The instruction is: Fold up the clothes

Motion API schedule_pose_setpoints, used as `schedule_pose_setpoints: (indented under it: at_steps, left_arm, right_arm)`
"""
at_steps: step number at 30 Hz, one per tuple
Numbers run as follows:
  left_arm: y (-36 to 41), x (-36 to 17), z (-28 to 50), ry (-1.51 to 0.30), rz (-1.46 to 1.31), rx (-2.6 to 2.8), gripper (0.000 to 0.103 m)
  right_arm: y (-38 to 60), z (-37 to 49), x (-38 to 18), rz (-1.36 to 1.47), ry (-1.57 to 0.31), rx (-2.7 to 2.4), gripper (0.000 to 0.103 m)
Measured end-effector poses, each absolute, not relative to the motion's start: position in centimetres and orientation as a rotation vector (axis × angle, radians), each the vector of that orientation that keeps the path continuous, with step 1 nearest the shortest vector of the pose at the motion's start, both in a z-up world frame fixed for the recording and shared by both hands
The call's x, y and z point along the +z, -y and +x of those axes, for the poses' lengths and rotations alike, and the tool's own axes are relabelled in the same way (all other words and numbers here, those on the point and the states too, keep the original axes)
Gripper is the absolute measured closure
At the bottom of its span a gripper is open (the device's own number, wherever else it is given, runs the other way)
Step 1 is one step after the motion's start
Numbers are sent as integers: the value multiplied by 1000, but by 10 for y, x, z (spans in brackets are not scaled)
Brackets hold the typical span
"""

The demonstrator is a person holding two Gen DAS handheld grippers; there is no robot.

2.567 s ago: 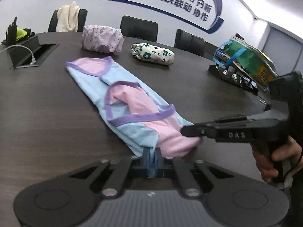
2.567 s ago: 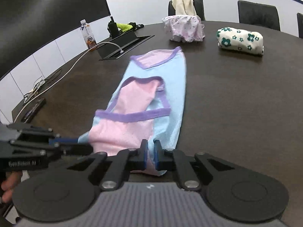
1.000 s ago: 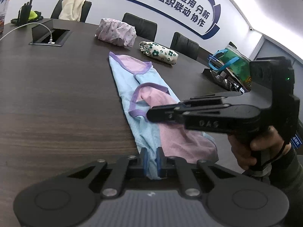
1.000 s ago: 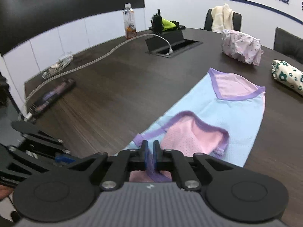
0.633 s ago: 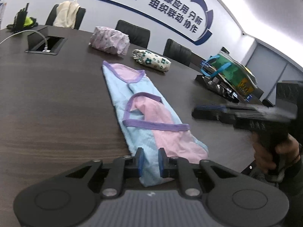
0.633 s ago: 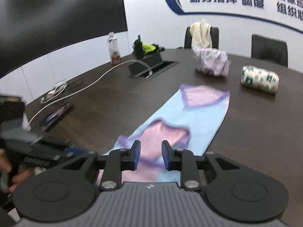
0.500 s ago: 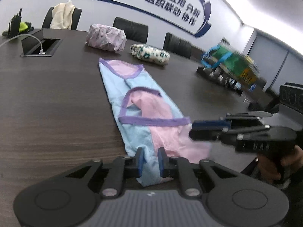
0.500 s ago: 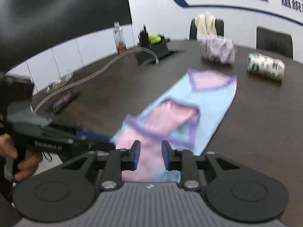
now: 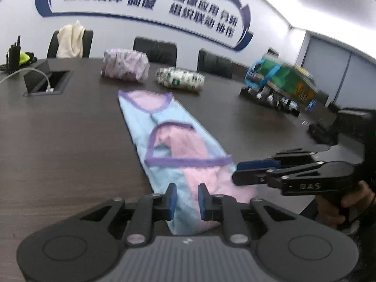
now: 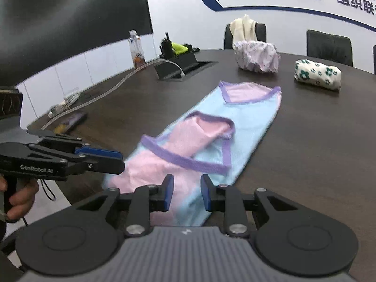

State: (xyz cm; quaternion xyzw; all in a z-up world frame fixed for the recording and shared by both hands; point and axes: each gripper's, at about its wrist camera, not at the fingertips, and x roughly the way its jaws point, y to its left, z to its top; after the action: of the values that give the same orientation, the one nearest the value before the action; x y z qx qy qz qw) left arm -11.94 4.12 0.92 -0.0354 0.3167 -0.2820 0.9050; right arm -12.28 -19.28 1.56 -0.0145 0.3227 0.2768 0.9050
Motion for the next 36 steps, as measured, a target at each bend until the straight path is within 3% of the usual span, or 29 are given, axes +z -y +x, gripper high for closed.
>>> schedule_pose_setpoints:
  at_steps: [6, 22, 29, 36]
  left_arm:
    - [-46, 2, -113, -688, -101, -583, 82]
    - [-65, 9, -114, -653, -126, -545, 81]
    - [-81, 6, -123, -666, -149, -660, 66]
    - [-72, 2, -138, -638, -85, -735, 61]
  right_arm:
    - [204, -128, 16, -9, -658, 550, 72]
    - [187, -145, 26, -66, -588, 690, 62]
    - [202, -152, 26, -65, -597, 646, 55]
    - [213, -161, 24, -65, -603, 616, 53]
